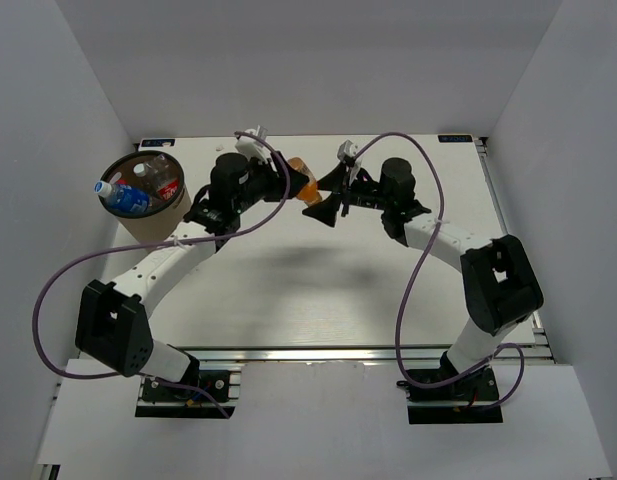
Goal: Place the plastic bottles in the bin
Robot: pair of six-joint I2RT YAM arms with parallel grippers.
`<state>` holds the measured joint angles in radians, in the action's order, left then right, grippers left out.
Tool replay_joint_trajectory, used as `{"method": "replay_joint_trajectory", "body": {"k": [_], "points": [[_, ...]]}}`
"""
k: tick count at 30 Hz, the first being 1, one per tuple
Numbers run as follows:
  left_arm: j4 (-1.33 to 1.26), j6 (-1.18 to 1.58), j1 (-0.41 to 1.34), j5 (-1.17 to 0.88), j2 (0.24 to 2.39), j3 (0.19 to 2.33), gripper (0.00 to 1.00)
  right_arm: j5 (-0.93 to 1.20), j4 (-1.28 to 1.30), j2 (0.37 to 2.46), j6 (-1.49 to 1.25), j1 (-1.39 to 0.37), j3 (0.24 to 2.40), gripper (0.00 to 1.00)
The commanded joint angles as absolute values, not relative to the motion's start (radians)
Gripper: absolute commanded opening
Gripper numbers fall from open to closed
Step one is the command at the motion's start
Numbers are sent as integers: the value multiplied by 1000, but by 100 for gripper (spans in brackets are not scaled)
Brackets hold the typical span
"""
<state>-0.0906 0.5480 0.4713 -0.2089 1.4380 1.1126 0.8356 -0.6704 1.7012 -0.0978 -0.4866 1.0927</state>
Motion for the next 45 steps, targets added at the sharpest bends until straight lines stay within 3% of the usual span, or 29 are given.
{"method": "replay_joint_trajectory", "body": {"k": [1,9,14,16,23,34,37,39,45], "points": [[30,451,413,67,1379,1248,8,784,-680,1611,-83,-486,1036,89],[318,417,63,308,1315,1466,8,707,-611,1560,-106,-439,942,89],[455,414,17,453,1244,1494,8,696,-603,1555,-104,-420,916,89],[500,417,9,682,1214,1493,8,692,-600,1555,-101,-417,913,89],[587,481,2,779,1219,1461,9,690,-580,1563,-103,-405,910,89],[592,587,-48,643,1327,1324,12,669,-564,1545,-103,-383,867,89],[614,607,-48,638,1328,1296,23,670,-575,1554,-113,-380,864,89],[600,609,-48,606,1319,1260,37,675,-584,1565,-121,-380,867,89],[603,620,-48,588,1295,1249,60,692,-583,1571,-133,-380,876,89]]}}
